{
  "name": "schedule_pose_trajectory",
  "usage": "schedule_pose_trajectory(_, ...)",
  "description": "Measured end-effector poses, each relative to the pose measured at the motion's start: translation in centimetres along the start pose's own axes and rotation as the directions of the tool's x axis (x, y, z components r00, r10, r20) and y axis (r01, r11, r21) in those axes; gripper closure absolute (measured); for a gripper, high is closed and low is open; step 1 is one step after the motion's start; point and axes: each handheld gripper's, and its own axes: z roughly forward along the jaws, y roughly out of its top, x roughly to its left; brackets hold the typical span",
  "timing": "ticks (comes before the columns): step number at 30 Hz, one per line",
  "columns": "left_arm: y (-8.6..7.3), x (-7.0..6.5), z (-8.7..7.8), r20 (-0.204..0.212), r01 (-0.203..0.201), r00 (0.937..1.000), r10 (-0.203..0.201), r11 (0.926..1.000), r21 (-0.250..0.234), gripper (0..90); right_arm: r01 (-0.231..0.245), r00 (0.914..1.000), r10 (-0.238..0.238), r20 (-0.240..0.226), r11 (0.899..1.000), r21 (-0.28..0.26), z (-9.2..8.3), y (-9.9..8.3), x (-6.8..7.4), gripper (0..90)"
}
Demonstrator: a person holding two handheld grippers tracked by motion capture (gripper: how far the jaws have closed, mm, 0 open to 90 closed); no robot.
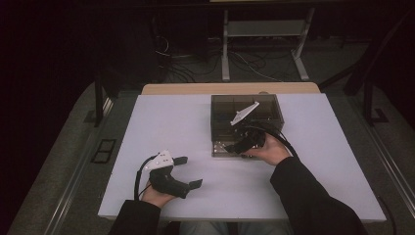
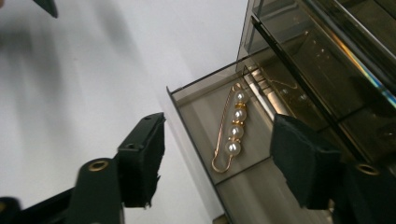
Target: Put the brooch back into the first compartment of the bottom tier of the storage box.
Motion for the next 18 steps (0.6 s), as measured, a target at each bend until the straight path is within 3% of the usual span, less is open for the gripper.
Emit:
schedule_pose_trajectory(8,0.0,0.0,0.1,0.002,0.001,1.0,-0.001,1.0,0.002,0.0,-0.042,0.9991,0.042,0.008,0.999,0.0,-1.3,-1.1,0.0,19.0)
schedule_pose_trajectory(12,0.0,0.0,0.1,0.001,0.003,1.0,-0.003,1.0,0.001,0.0,-0.076,0.997,0.077,0.005,0.997,-0.025,-2.2,-1.7,0.1,12.2)
schedule_pose_trajectory(16,0.0,0.0,0.1,0.0,0.005,1.0,-0.005,1.0,0.001,0.0,-0.089,0.996,0.088,-0.011,0.995,-0.045,-2.9,-2.5,0.3,10.9)
schedule_pose_trajectory(18,0.0,0.0,0.1,0.0,0.007,1.0,-0.007,1.0,0.002,0.0,-0.098,0.9951,0.099,0.004,0.994,-0.05,-3.2,-3.0,0.4,0.6)
